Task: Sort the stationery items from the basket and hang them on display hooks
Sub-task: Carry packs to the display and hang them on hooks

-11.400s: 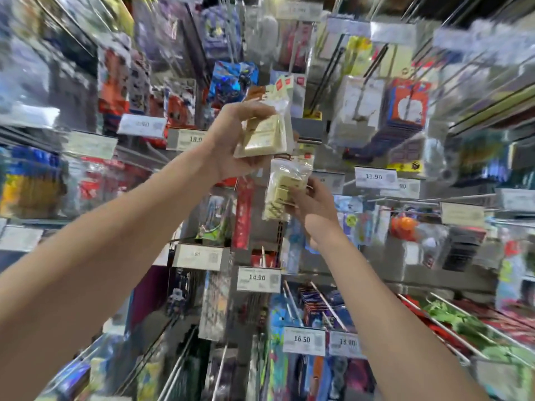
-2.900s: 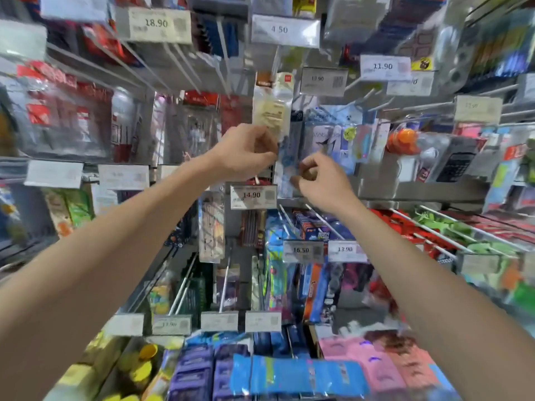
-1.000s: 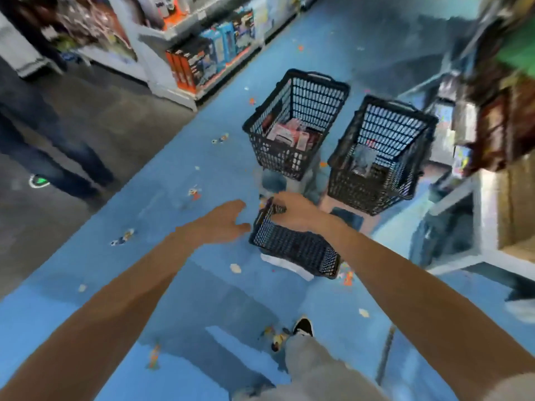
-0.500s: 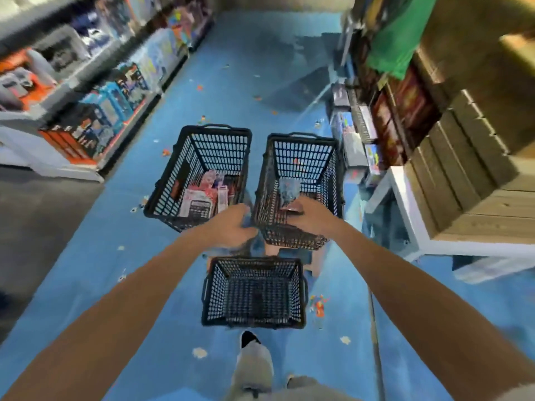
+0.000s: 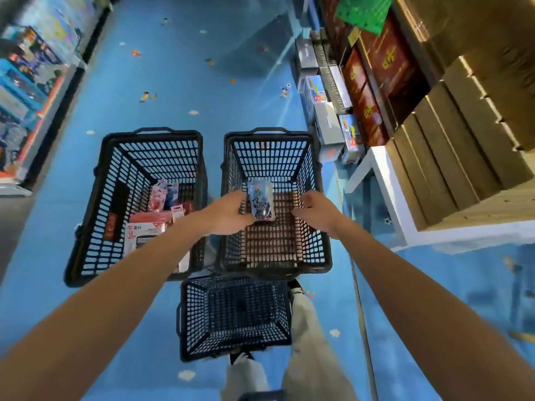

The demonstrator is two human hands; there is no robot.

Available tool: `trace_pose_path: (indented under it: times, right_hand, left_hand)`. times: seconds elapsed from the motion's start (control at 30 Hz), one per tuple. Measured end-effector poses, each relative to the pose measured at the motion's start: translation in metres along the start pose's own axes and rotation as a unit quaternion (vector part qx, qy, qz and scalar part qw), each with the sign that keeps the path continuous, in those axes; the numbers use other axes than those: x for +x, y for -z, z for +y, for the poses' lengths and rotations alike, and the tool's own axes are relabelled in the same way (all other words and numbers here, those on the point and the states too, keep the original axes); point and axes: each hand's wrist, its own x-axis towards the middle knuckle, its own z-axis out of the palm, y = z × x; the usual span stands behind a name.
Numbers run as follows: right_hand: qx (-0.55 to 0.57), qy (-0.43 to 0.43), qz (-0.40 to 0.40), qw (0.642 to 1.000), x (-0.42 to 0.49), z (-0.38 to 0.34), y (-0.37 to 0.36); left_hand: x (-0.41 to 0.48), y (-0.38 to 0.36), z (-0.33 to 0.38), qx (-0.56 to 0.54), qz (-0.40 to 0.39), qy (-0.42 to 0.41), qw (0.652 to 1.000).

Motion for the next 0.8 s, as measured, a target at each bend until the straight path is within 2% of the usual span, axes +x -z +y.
trace_pose_path:
  times: [0.2, 0.37, 0.43, 0.63, 0.8]
  right_hand:
    - [0.017, -0.076, -0.082, 0.994, 0.133, 0.013, -0.020]
    - [-0.013, -0.093, -0.140, 0.986, 0.228, 0.045, -0.059]
    - [-0.018, -0.107, -0.147, 0.983, 0.261, 0.063, -0.079]
    - [0.012, -0.163, -0.120, 0.979, 0.328, 0.107, -0.135]
    - [0.017, -0.164, -0.035, 0.986, 0.350, 0.124, -0.151]
  left_hand:
    - [0.108, -0.022, -0.026, -0.151, -0.008, 0.105, 0.983]
    - [0.200, -0.052, -0.053, -0.201, 0.054, 0.188, 0.960]
    - [0.236, -0.069, -0.073, -0.206, 0.054, 0.233, 0.949]
    - [0.305, -0.117, -0.114, -0.242, 0.088, 0.282, 0.924]
    - [0.333, -0.138, -0.138, -0.264, 0.088, 0.346, 0.896]
